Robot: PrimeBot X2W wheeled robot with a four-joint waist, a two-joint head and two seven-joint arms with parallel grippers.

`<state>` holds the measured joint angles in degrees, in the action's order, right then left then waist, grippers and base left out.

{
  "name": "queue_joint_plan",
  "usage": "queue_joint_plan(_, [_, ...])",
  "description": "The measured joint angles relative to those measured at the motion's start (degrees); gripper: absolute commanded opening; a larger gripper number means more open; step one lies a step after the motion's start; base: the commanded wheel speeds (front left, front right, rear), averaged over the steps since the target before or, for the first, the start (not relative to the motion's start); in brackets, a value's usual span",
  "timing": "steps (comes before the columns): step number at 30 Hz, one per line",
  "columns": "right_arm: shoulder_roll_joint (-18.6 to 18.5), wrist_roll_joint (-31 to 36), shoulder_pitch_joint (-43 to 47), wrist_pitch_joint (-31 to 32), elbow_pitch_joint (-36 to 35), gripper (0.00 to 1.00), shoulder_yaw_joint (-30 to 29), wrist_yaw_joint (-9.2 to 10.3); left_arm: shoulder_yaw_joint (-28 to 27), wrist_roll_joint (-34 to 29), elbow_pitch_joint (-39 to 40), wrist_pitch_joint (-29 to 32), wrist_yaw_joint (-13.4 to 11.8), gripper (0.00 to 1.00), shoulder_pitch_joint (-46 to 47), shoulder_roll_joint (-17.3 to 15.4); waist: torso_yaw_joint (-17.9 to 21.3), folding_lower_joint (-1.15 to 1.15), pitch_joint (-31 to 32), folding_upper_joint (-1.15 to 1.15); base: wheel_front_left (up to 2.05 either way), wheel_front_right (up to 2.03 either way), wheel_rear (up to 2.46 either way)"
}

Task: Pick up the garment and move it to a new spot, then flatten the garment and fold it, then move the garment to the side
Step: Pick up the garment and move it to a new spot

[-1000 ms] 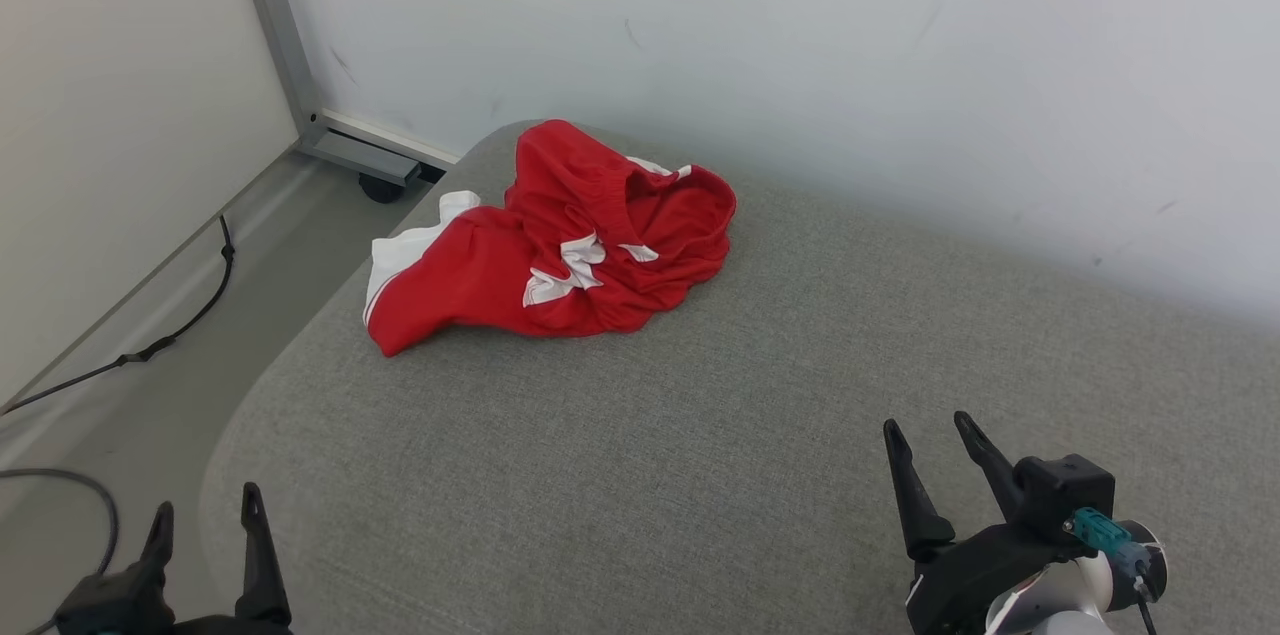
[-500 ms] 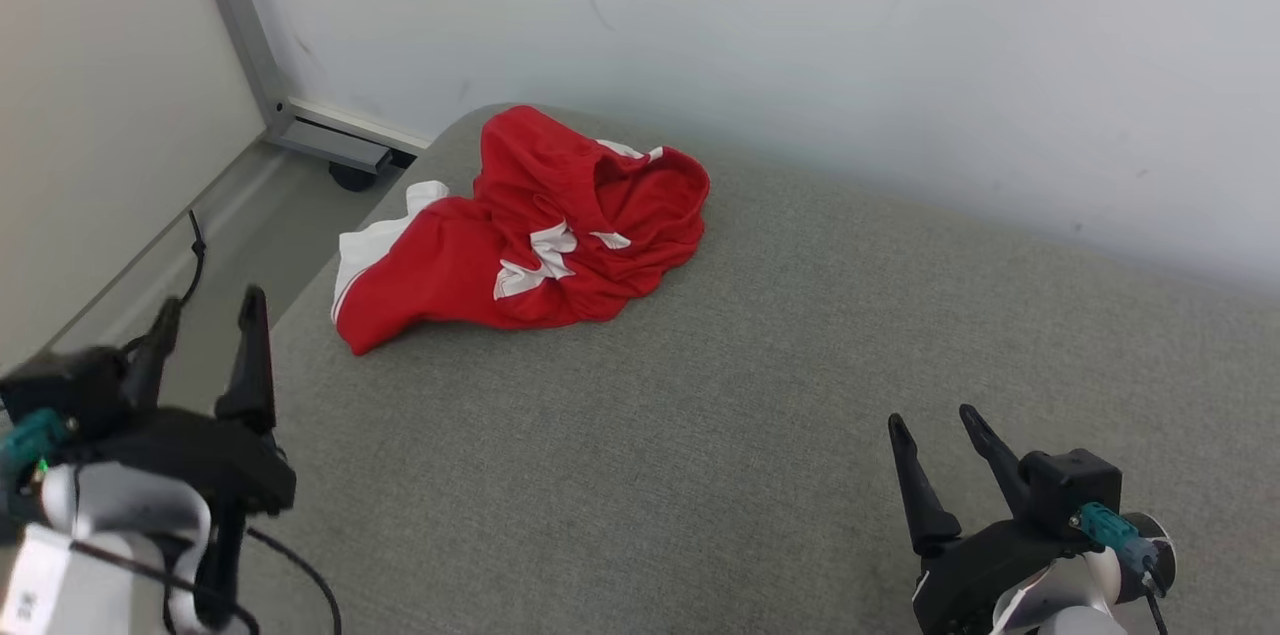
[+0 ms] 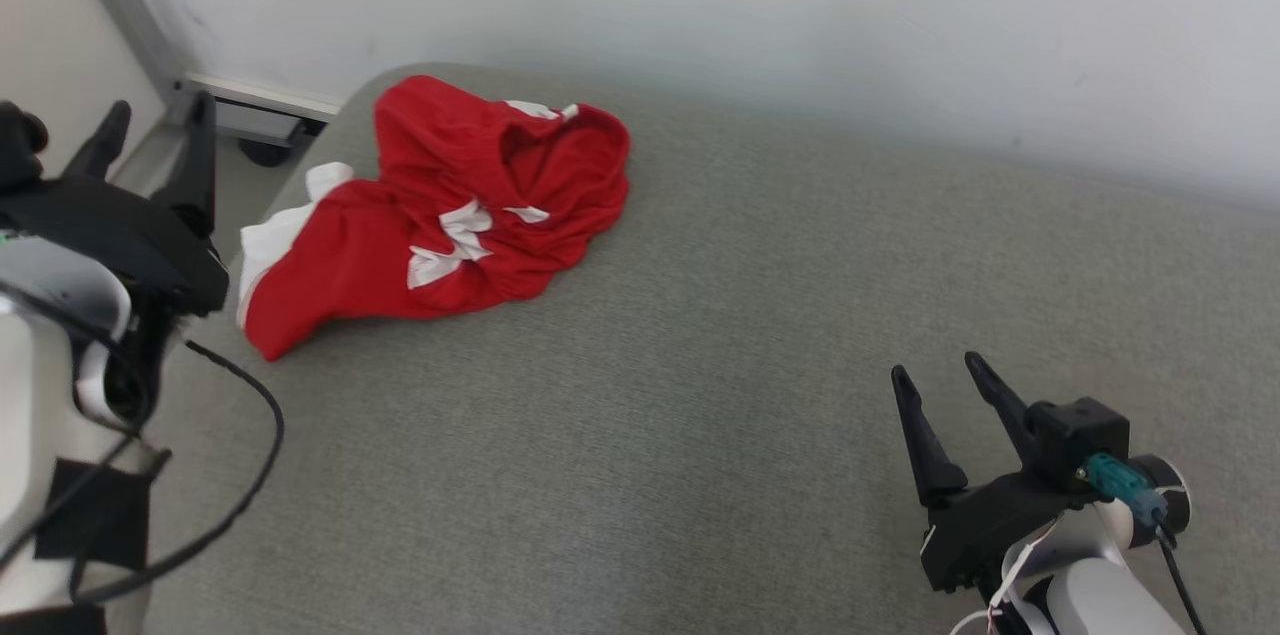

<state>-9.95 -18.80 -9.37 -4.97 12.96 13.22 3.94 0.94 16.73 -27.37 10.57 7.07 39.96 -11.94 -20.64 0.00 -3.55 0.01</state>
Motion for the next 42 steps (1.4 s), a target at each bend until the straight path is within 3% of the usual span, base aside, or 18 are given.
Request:
queue_joint_plan(10, [-1.4, 1.2, -3.3, 1.8, -1.9, 1.0, 0.2, -0.42, 0.2, 3.5, -13.0, 4.1, 0.1, 1.0, 8.3, -2.5, 5.3, 0.0, -4.1, 0.0, 0.0, 0.0, 0.0])
queue_joint_plan(28, [-2.4, 1.8, -6.8, 3.7, -5.2, 1.0, 0.4, -0.42, 6.4, 7.0, -23.1, 9.7, 0.1, 1.0, 14.8, -6.6, 11.2, 0.01, -12.4, 0.0, 0.0, 0.0, 0.0])
queue_joint_plan(38, [-2.6, 1.9, -7.7, 4.0, -5.3, 1.0, 0.2, -0.42, 8.6, 7.5, -27.9, 10.0, 0.1, 1.0, 16.4, -6.6, 13.3, 0.0, -15.7, 0.0, 0.0, 0.0, 0.0])
queue_joint_plan(39, [-2.5, 1.9, -7.7, 4.0, -5.4, 1.0, 0.3, -0.42, 9.0, 7.5, -28.4, 10.0, 0.1, 0.89, 16.8, -6.7, 13.4, 0.0, -15.9, 0.0, 0.0, 0.0, 0.0])
queue_joint_plan(40, [-2.5, 1.9, -7.7, 4.0, -5.4, 1.0, 0.3, -0.42, 9.3, 7.5, -28.8, 10.0, 0.1, 0.37, 17.1, -6.7, 13.5, 0.0, -16.1, 0.0, 0.0, 0.0, 0.0])
queue_joint_plan(41, [-2.6, 1.9, -7.7, 4.0, -5.4, 1.0, 0.2, -0.42, 9.6, 7.5, -29.3, 10.0, 0.1, 0.0, 17.1, -6.7, 13.6, 0.0, -16.3, 0.0, 0.0, 0.0, 0.0])
queue_joint_plan(42, [-2.7, 1.9, -7.7, 4.0, -5.4, 1.0, 0.1, -0.42, 10.0, 7.3, -29.7, 10.0, 0.1, 0.0, 17.2, -6.7, 13.7, 0.0, -16.5, 0.0, 0.0, 0.0, 0.0])
